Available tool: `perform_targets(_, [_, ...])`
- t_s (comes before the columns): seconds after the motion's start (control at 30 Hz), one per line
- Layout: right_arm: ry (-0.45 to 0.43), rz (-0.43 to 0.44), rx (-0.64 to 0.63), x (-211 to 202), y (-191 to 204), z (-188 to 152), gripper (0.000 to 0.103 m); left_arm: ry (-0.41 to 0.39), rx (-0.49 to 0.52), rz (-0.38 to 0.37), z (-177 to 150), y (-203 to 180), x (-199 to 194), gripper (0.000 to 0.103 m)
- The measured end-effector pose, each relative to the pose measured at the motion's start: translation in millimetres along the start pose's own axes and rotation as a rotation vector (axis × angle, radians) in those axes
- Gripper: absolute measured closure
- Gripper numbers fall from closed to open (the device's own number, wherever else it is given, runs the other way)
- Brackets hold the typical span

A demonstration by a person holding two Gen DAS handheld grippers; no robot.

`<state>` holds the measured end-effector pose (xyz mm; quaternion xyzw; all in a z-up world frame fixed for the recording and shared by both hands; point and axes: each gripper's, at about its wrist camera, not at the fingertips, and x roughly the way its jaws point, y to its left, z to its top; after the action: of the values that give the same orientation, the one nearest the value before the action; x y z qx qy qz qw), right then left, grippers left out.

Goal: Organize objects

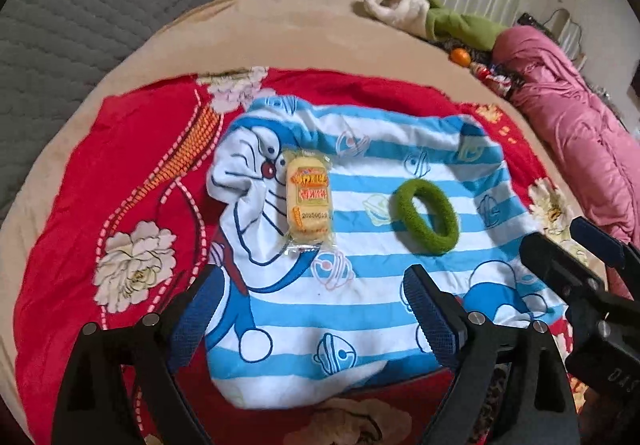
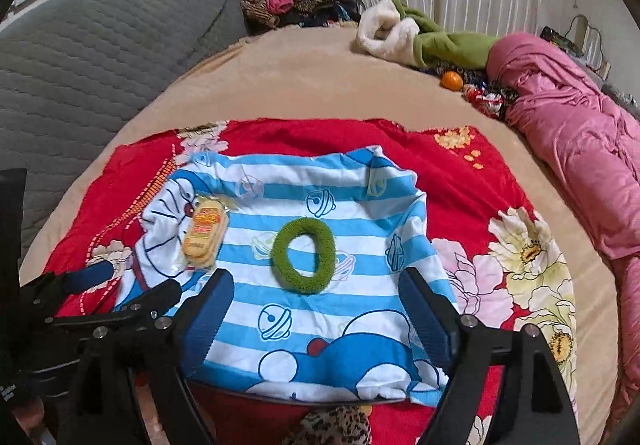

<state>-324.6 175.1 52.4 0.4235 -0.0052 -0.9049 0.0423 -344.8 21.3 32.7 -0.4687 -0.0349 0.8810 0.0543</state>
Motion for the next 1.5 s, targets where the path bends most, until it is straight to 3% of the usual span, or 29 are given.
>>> perform_targets(0.1, [-0.018, -0.002, -0.009, -13, 3, -3, 0.007, -0.028, -0.028, -0.038, -2, 3, -16, 0.011])
perform_targets(0.27, [-0.06, 0.013, -0.002, -37, 3, -8, 0.001, -0.05, -0.028, -0.048, -6, 2, -37, 0.011])
perform_targets(1.1, [-0.239, 0.049, -0.024, -163, -1, -50, 0.001, -0.183, 0.059, -0.001, -60, -22, -154, 0.011])
perform_targets(1.5, [-0.287, 0.062, -0.044, -209, 4, -80, 0.001, -0.228, 0.029, -0.001, -102, -17, -193, 0.011])
